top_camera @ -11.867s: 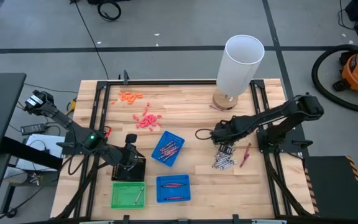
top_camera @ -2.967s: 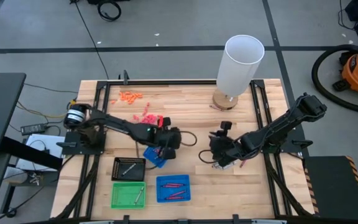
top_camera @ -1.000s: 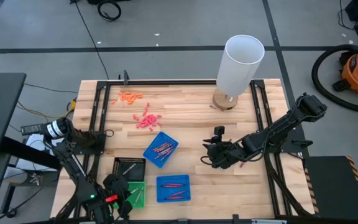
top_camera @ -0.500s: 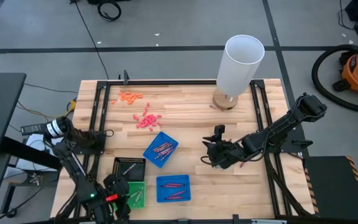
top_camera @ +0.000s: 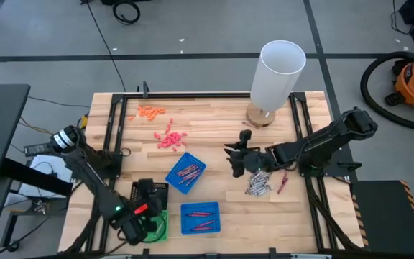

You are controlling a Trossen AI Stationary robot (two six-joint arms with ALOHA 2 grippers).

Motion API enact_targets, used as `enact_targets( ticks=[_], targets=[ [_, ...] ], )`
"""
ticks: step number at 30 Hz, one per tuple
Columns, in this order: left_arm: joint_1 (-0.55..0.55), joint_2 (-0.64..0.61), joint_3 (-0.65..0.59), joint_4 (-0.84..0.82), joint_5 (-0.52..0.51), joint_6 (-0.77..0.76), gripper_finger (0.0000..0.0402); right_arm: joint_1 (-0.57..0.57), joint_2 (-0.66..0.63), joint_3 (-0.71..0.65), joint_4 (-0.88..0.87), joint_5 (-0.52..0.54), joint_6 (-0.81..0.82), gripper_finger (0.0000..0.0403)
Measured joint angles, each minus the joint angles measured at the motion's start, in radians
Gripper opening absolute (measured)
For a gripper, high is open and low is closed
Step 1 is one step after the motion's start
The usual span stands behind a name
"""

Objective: Sort crayons
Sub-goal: Put the white crayon into the green bin

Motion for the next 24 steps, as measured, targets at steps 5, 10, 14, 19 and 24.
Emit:
enact_targets(
  ticks=[5, 10, 14, 19, 24],
  targets=[
    [0.087, 0.0, 0.0, -0.158, -0.013, 0.117, 0.0109, -0.069, 0.0, 0.0, -0.001, -0.186, 0.039, 0.0093],
    [0.172, 0.0, 0.0, -0.276, -0.068, 0.168, 0.0109, -0.096, 0.0, 0.0, -0.001, -0.236, 0.058, 0.0093],
    [0.197, -0.002, -0.001, -0.323, -0.164, 0.249, 0.0109, -0.095, 0.0, 0.0, -0.017, -0.233, 0.067, 0.0093],
    [0.199, -0.081, -0.075, -0.321, -0.264, 0.31, 0.0109, -0.096, 0.0, 0.0, -0.09, -0.233, 0.127, 0.0093],
    [0.226, -0.207, -0.182, -0.25, -0.273, 0.355, 0.0109, -0.12, 0.0, 0.005, -0.192, -0.233, 0.211, 0.0093]
  ],
)
